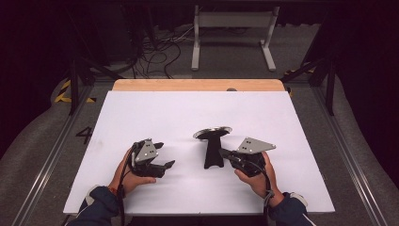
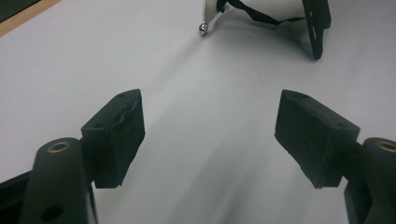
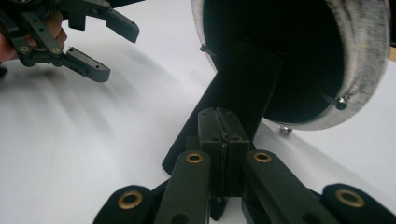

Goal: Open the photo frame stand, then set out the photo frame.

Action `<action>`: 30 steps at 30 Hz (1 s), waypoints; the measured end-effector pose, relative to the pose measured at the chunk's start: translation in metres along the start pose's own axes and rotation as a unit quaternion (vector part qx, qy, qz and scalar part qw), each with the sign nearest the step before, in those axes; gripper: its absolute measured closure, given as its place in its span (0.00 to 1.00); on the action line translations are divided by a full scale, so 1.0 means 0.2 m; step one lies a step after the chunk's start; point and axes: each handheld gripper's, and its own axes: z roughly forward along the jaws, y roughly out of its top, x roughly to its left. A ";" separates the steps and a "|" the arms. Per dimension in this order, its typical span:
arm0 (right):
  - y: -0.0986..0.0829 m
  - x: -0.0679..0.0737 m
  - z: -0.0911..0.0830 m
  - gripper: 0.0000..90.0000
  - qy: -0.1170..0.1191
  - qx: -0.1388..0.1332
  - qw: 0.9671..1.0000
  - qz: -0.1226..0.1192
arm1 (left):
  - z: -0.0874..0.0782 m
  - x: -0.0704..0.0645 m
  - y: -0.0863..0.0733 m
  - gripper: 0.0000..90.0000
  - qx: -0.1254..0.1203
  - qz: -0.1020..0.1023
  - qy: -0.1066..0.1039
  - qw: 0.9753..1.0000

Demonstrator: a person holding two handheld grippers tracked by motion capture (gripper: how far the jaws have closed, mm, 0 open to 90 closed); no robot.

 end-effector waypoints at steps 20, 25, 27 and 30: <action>-0.03 0.20 0.23 1.00 -0.038 0.011 0.999 0.005 | 0.42 0.01 0.33 0.40 -0.003 0.006 -0.010 1.000; -0.04 0.23 0.31 1.00 -0.061 0.026 0.998 0.012 | 0.52 -0.02 0.34 0.54 0.010 0.040 -0.025 0.999; -0.04 0.25 0.34 1.00 -0.069 0.034 0.997 0.006 | 0.54 -0.02 0.34 0.59 0.006 0.046 -0.023 0.999; -0.05 0.27 0.35 1.00 -0.073 0.036 0.997 0.009 | 0.54 -0.02 0.34 0.67 -0.003 0.047 -0.016 0.999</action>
